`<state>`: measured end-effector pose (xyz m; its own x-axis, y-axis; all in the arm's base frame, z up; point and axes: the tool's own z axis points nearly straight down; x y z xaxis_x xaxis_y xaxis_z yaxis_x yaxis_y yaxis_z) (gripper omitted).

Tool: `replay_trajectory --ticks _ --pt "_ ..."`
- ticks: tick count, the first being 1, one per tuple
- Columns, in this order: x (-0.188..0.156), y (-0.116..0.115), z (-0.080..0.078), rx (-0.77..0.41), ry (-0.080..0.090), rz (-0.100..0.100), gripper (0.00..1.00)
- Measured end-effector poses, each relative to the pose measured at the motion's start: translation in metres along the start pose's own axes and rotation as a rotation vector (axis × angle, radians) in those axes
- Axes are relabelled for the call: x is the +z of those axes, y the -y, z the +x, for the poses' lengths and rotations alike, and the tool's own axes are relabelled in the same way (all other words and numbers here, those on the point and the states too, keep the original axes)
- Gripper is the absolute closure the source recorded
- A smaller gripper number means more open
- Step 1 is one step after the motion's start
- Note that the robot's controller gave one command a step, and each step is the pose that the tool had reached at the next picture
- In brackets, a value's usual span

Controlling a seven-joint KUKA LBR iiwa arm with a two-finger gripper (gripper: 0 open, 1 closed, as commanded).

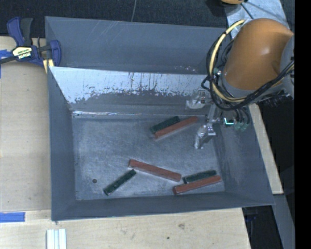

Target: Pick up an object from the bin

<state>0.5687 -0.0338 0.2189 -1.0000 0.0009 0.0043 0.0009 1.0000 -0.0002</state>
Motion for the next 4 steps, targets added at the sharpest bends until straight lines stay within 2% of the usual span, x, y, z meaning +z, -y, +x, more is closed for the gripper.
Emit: replay_trajectory --ticks 1,2,3,4 --pt "-0.004 0.000 -0.002 0.000 0.008 0.000 0.00" --pt "0.075 -0.001 -0.033 -0.061 0.012 0.001 0.00" --pt "0.101 -0.001 -0.040 -0.030 0.003 -0.001 0.00" --pt "0.095 -0.014 -0.060 0.056 0.010 -0.001 0.00"
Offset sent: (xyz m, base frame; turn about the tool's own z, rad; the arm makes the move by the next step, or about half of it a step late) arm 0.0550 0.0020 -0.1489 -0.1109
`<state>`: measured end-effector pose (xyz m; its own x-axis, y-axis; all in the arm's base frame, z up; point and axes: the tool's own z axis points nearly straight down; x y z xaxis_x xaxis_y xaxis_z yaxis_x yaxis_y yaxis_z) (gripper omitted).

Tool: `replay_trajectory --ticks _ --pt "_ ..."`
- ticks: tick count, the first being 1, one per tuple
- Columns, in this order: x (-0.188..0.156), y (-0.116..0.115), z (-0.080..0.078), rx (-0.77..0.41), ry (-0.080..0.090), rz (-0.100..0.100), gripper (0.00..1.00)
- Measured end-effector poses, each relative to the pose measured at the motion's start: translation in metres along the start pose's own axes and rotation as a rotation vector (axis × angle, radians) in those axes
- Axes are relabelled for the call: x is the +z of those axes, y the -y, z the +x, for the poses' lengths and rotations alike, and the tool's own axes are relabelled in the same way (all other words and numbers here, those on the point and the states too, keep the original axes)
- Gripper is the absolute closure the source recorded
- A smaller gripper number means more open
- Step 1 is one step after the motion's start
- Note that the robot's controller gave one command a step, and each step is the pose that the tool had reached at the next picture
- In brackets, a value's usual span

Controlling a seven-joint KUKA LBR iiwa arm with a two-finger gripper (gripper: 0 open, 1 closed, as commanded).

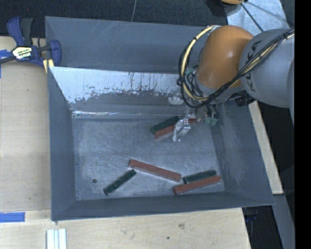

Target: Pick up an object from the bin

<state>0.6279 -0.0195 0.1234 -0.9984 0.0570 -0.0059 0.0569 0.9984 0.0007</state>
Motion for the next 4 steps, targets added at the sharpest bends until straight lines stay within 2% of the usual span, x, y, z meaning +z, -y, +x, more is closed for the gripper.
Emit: replay_trajectory --ticks 1,2,3,4 --pt "0.050 0.003 0.003 -0.035 -0.010 0.000 0.00" --pt "0.045 0.003 -0.002 -0.034 0.014 0.001 1.00" --pt "0.045 0.003 -0.002 -0.034 0.014 0.001 1.00" --pt "-0.007 0.003 -0.005 -0.035 0.003 0.001 1.00"
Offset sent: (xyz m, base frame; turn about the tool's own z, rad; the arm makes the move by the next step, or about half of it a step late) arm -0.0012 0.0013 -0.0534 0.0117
